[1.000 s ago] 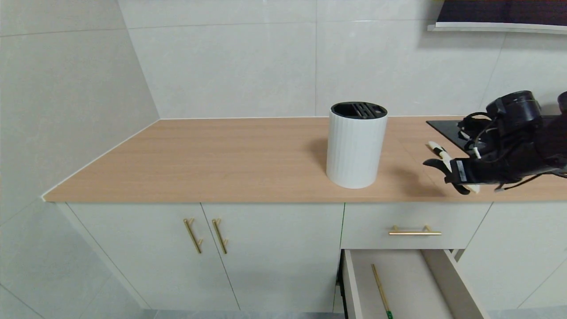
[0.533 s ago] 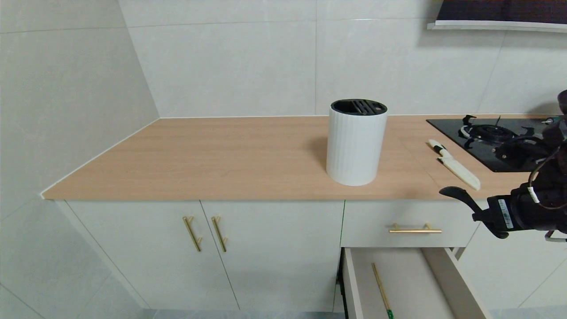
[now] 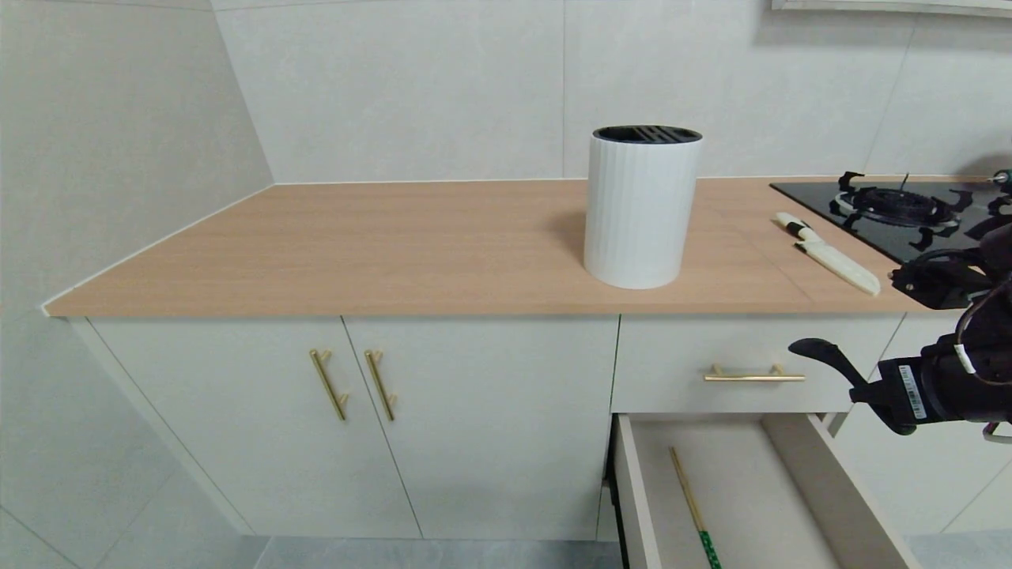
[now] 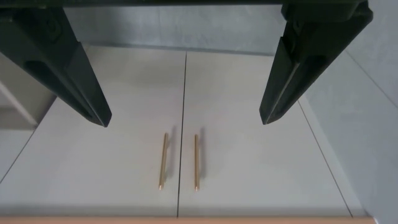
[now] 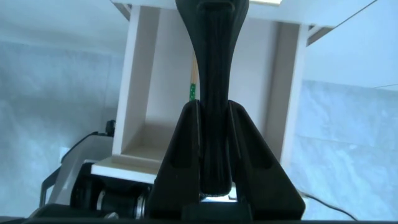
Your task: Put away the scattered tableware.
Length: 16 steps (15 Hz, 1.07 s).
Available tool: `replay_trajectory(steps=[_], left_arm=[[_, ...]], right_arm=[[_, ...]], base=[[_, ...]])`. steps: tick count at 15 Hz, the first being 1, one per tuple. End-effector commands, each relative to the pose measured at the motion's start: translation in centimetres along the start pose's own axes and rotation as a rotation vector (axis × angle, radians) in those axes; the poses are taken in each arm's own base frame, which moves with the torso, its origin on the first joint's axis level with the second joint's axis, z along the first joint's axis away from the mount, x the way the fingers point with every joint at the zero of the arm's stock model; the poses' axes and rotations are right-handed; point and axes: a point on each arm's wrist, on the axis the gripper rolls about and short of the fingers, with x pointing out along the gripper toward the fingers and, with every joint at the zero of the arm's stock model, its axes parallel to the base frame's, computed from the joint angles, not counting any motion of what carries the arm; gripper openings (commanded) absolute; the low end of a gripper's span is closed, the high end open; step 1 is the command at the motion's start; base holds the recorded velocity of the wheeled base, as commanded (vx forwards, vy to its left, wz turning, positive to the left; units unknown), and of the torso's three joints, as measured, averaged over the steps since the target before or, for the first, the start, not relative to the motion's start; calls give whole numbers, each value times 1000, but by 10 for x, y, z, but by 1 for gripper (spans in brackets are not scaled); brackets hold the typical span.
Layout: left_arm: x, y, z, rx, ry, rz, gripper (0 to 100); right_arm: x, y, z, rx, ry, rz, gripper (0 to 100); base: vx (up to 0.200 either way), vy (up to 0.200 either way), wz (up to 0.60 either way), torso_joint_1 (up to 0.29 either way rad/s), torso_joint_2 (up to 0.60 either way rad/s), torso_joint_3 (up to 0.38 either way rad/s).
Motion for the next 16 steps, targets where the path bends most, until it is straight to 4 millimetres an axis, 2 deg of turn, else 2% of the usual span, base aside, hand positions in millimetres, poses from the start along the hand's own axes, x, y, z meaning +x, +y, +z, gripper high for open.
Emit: replay_trajectory(steps=[1, 11, 16], left_arm=[[0, 0, 0, 0, -2, 1, 100], [0, 0, 0, 0, -2, 1, 100], [0, 0, 0, 0, -2, 1, 100]], right_arm=[[3, 0, 0, -1, 12, -1, 0], [16, 3, -3, -12, 58, 5, 0], [25, 3, -4, -13, 90, 4, 0]], base=[[0, 0, 0, -149, 471, 310], [0, 0, 0, -95, 454, 354], [0, 0, 0, -11, 113, 100]])
